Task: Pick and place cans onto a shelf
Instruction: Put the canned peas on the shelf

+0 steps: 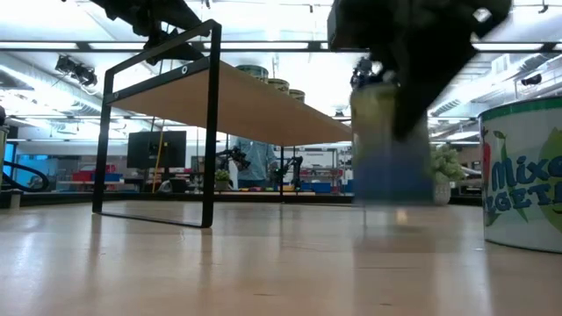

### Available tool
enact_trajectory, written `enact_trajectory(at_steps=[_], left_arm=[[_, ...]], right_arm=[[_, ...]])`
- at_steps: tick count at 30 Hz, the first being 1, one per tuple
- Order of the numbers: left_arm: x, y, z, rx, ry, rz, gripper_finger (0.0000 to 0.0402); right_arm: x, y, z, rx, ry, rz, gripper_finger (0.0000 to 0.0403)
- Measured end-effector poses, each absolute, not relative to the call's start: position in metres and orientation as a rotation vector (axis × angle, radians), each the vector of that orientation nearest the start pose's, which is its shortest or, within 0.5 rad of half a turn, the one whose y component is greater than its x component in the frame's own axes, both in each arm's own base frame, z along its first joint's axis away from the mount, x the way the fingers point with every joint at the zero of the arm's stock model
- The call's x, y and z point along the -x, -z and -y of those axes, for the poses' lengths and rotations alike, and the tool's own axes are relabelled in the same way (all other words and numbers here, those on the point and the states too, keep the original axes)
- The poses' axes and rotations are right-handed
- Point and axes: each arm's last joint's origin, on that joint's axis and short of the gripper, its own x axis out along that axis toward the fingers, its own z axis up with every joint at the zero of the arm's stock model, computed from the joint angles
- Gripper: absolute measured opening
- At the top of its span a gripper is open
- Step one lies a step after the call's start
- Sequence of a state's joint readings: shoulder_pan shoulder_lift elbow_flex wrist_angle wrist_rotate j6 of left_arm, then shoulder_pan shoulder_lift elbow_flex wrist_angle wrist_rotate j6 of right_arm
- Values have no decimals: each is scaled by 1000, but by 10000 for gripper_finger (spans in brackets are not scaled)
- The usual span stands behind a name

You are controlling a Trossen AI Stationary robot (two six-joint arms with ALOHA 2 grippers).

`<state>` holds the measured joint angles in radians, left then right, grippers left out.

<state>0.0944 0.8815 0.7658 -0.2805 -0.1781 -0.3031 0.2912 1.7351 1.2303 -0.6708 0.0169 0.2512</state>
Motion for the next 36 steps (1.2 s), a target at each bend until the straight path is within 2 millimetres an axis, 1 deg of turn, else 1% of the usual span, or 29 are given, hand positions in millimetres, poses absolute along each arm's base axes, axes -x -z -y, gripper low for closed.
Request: enact_trajectory(at_steps=[4, 6, 8, 15, 21, 25, 31, 34, 36], left_arm=[[-188, -303, -23, 272, -325, -348, 299], [-186, -303, -23, 272, -327, -351, 299], [-185, -304, -25, 273, -333, -341, 299], [-183, -304, -29, 336, -272, -351, 299], [-181, -303, -32, 397, -218, -368, 299], [-179, -304, -33, 414, -186, -391, 299], [-171, -328, -32, 354, -202, -431, 299], [-167, -343, -32, 323, -207, -418, 299], [-165, -348, -31, 315, -211, -419, 299]], right_arm=[[-331, -243, -85, -42, -34, -1195, 317], [-333, -264, -79, -48, -14, -1179, 317], [-336, -281, -74, -46, -11, -1161, 317], [-340, -318, -59, -74, 22, -1114, 317], [-347, -342, -42, -115, 60, -1021, 317], [-350, -353, -33, -131, 83, -969, 317], [-358, -364, -26, -142, 97, -854, 317], [-360, -366, -20, -141, 122, -823, 317], [-362, -367, -17, -141, 132, -797, 317]])
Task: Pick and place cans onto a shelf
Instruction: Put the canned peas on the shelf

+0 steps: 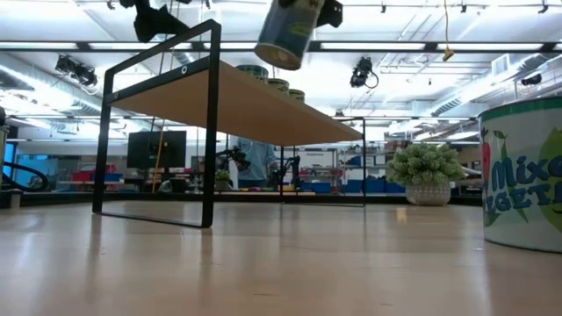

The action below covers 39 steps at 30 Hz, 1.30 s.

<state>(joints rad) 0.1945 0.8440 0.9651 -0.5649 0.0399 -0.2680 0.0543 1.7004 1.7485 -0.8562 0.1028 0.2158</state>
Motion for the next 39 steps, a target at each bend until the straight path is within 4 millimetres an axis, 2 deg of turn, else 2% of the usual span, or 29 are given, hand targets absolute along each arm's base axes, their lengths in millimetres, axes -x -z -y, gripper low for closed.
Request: enact_trajectory(at_steps=[4, 11, 17, 20, 26, 32, 35, 39], left_arm=[[-164, -356, -31, 310, -210, -397, 299], [-163, -356, -31, 309, -218, -403, 299], [-163, -356, -31, 300, -216, -403, 299], [-163, -356, -31, 293, -215, -404, 299], [-162, -355, -31, 285, -222, -412, 299], [-161, -352, -31, 288, -225, -448, 299], [-160, -352, -31, 289, -226, -454, 299], [-160, -352, -31, 289, -226, -452, 299]], right_arm=[[-366, -370, -12, -140, 141, -749, 317], [-371, -377, -7, -155, 151, -662, 317], [-376, -399, -5, -145, 191, -568, 316], [-386, -400, -3, -135, 195, -567, 316], [-411, -373, -5, -100, 164, -683, 316], [-428, -360, -5, -96, 169, -721, 316], [-433, -352, -6, -94, 162, -778, 316], [-431, -345, -6, -93, 157, -882, 316]])
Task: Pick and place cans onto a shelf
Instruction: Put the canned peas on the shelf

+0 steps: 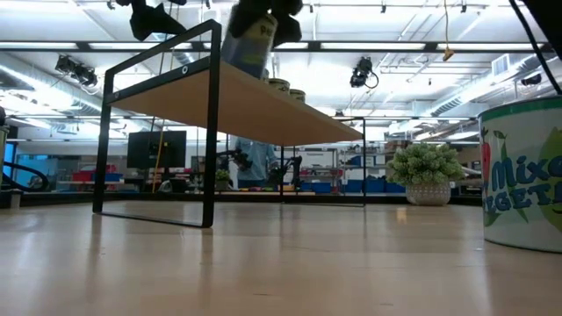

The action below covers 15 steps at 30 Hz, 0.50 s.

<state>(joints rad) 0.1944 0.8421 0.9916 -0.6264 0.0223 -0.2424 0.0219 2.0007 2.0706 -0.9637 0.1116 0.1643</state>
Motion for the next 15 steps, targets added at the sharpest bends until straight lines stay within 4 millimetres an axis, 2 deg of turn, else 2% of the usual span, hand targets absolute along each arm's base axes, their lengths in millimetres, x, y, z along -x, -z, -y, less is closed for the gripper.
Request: enact_trajectory(at_steps=[10, 15], left_arm=[[-160, -352, -31, 289, -226, -451, 299], [-160, -352, -31, 290, -226, -450, 299]], right_arm=[[-419, -340, 5, -122, 193, -1004, 319], [-419, -340, 13, -156, 162, -1007, 328]])
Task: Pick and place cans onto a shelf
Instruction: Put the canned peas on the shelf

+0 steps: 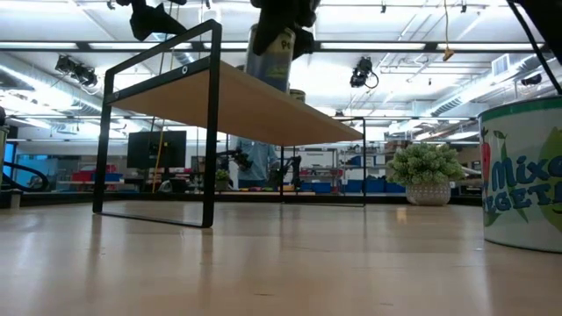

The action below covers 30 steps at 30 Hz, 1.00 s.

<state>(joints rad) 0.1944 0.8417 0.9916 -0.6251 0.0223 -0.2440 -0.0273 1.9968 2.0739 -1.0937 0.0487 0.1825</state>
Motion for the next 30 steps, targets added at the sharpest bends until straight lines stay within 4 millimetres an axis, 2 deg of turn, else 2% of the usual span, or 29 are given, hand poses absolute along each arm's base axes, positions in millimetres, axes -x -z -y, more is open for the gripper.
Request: enact_trajectory(at_steps=[8, 30], left_arm=[[-160, -352, -31, 290, -226, -450, 299], [-160, -352, -31, 289, -226, -451, 299]], right_arm=[[-425, -335, 19, -137, 140, -1001, 361], [-431, -343, 19, -109, 184, -897, 363]])
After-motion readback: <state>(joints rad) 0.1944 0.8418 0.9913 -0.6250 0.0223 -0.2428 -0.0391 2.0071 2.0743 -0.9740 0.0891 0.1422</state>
